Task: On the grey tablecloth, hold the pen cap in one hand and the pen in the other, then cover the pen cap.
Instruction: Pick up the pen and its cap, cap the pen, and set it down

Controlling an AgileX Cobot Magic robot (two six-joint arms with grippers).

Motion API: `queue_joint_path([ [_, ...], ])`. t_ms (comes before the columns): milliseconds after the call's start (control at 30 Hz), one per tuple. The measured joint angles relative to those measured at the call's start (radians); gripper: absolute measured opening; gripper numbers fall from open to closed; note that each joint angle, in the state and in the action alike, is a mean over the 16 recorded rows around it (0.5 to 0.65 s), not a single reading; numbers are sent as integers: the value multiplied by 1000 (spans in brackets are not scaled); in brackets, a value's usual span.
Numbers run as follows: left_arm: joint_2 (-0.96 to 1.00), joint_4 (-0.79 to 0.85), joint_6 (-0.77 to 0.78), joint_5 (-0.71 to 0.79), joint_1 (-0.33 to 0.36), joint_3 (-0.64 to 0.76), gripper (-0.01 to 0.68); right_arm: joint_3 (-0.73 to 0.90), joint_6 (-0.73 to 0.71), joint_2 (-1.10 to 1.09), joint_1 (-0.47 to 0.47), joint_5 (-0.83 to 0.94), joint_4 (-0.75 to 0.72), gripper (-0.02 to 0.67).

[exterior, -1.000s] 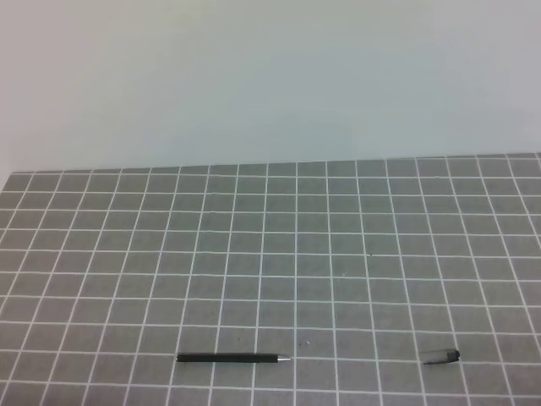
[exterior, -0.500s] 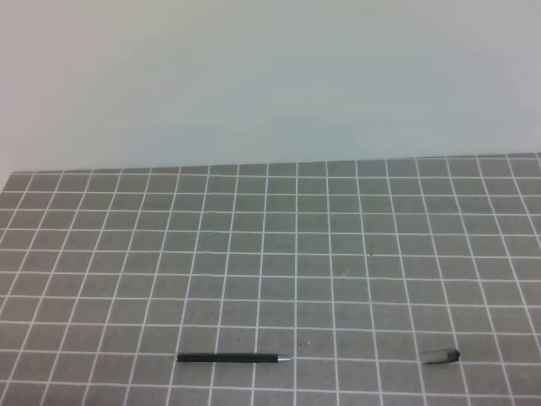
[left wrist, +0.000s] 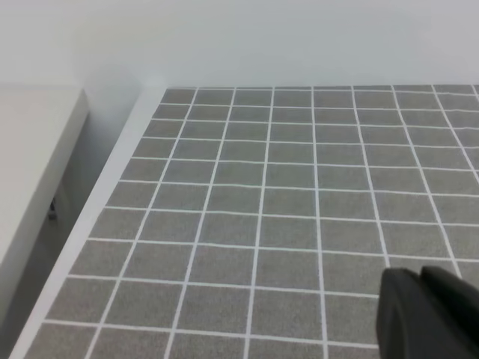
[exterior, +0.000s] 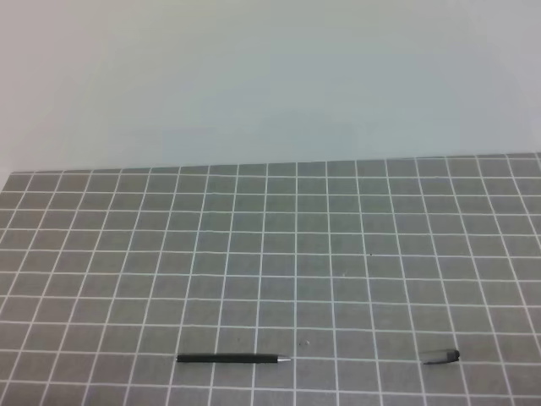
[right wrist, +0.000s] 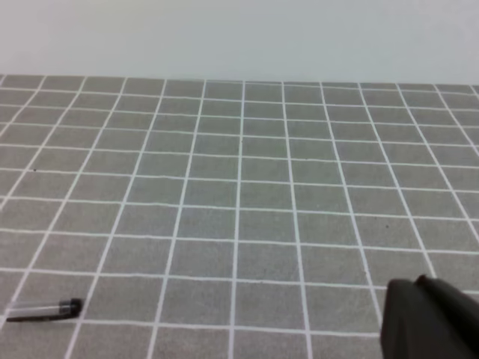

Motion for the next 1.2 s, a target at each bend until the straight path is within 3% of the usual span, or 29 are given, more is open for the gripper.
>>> queue_joint_path([
  [1200, 0, 0, 0, 0, -50, 0, -3, 0, 0, 0, 0, 4, 0, -1],
])
